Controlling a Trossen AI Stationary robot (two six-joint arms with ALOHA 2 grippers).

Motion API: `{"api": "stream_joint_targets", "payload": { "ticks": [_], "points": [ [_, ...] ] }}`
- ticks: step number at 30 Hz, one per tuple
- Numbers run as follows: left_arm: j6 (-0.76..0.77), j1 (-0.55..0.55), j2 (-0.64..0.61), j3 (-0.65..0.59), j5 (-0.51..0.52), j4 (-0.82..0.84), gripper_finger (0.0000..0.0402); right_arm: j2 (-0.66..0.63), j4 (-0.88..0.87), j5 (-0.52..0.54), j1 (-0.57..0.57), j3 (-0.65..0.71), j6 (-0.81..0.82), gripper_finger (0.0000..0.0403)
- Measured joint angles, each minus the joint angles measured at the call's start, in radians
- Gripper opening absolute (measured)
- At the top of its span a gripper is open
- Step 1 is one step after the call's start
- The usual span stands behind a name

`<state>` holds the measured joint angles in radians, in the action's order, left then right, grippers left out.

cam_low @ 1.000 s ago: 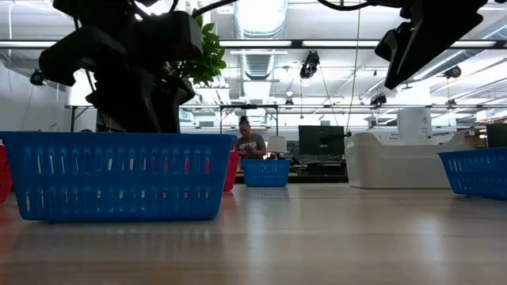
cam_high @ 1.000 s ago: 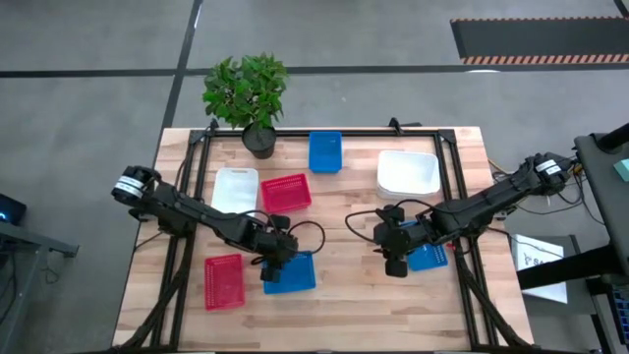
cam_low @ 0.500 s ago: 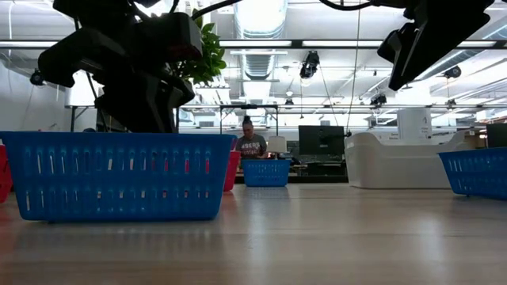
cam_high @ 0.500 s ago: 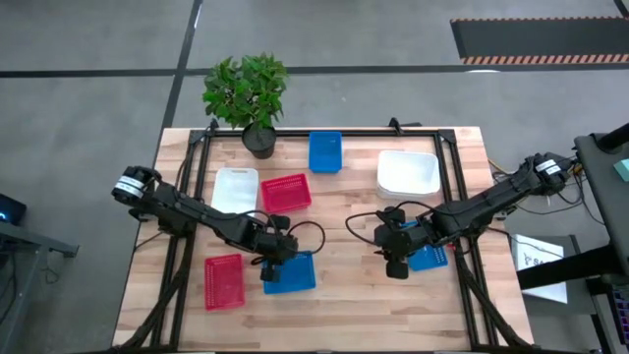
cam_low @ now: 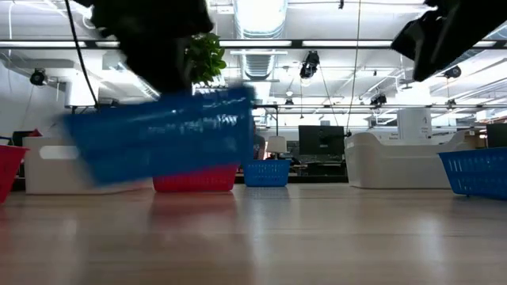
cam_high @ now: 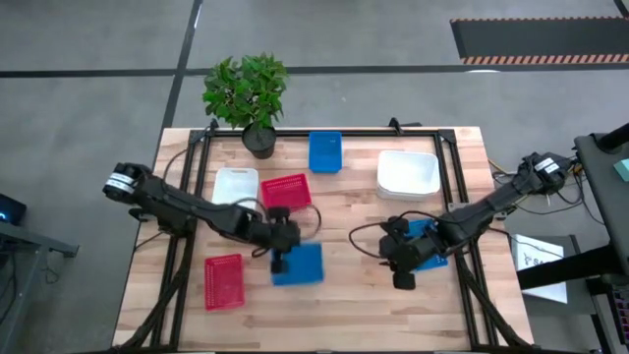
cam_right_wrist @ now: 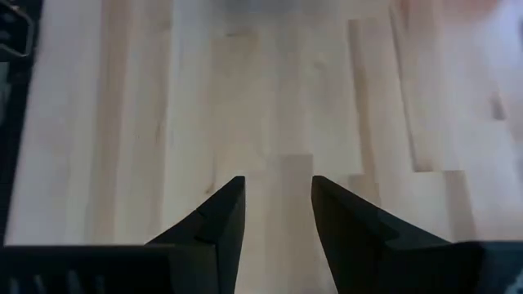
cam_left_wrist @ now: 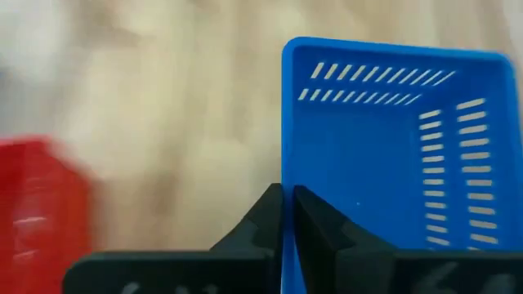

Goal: Stack baskets by color
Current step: Stack the bottom left blue bin on the top blue bin

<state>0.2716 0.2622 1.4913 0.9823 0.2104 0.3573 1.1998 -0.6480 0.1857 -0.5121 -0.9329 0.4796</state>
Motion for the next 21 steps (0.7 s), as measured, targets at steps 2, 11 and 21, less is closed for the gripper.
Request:
{"api": "stream_joint_targets", "payload": {
  "ticks": [2, 11, 21],
  "points": [
    [0.111, -0.037, -0.041, 0.012, 0.108, -0.013, 0.0002, -0.001, -0.001, 0.001, -0.027, 0.000, 0.020, 0.0134],
    [0.435, -0.189, -0.117, 0.034, 0.653, -0.203, 0.0002, -0.047, -0.057, 0.047, -0.086, 0.000, -0.036, 0.0115],
    [0.525, -0.284, 0.030, 0.054, 0.709, -0.367, 0.0002, -0.209, -0.185, 0.273, -0.085, 0.000, -0.144, 0.0081]
  ]
}}
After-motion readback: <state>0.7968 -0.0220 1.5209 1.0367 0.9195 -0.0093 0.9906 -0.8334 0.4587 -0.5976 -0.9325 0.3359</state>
